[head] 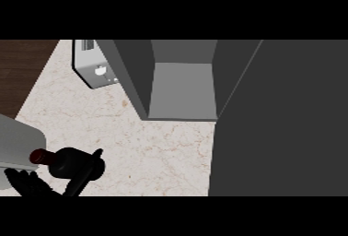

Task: Pick up the wine, place it into the cabinet and close the cabinet

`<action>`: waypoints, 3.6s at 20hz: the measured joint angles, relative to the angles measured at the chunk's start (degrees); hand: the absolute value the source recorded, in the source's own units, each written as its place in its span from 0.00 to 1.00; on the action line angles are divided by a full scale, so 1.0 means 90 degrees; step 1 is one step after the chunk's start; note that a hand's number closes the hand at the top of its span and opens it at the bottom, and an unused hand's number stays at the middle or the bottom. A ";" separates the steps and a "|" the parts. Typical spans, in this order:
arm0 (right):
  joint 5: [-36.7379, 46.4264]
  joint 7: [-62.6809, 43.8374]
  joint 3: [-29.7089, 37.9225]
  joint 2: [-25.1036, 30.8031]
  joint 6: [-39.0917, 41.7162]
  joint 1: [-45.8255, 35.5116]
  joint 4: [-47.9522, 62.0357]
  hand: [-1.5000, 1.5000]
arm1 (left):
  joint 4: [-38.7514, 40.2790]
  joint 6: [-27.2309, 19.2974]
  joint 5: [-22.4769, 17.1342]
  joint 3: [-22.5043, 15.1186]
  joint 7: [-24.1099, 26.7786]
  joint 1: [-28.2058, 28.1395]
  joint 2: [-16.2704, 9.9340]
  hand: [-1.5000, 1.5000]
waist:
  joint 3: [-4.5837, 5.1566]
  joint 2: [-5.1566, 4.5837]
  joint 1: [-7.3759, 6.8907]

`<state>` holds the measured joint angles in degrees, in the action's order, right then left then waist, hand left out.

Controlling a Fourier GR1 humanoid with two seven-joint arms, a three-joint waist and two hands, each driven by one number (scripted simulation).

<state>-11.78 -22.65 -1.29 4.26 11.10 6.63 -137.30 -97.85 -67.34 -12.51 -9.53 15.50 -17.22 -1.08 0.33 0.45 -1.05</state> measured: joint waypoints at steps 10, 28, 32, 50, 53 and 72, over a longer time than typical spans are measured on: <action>-0.0022 0.0226 0.0119 0.0025 0.0189 0.0090 0.0057 0.00 | 0.1899 0.1943 -0.3084 0.0862 0.3288 0.0211 0.0107 0.00 | -0.0018 -0.0032 0.0060; -0.0076 0.0032 0.0271 -0.0006 0.0165 -0.0244 0.0140 0.00 | 0.5051 0.4362 -0.4753 0.1266 0.5297 0.1420 0.0118 1.00 | -0.0072 -0.0033 0.0118; -0.0049 0.0039 0.0217 -0.0030 0.0220 -0.0190 0.0108 0.00 | 0.5248 0.4599 -0.4829 0.1121 0.5459 0.1471 0.0055 1.00 | -0.0121 -0.0011 0.0111; -0.0006 0.0089 0.0224 -0.0068 0.0252 -0.0280 0.0281 0.00 | 0.5179 0.7702 -0.3099 -0.1217 0.4246 0.1307 -0.1497 1.00 | -0.0051 -0.0046 0.0221; -0.0002 0.0112 0.0260 -0.0074 0.0245 -0.0292 0.0329 0.00 | 0.5098 0.8423 -0.2970 -0.1405 0.4234 0.1313 -0.1682 1.00 | -0.0042 -0.0047 0.0173; -0.0012 0.0260 0.0300 -0.0119 0.0389 -0.0106 0.0400 0.00 | 0.0848 0.7338 -0.2665 -0.1428 0.1833 0.0863 -0.1802 1.00 | -0.0041 -0.0044 0.0111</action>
<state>-11.89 -20.31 1.41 3.19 14.59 5.68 -133.70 -90.22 -1.30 -36.49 -22.38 32.00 -9.45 -17.29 -0.03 0.06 -0.05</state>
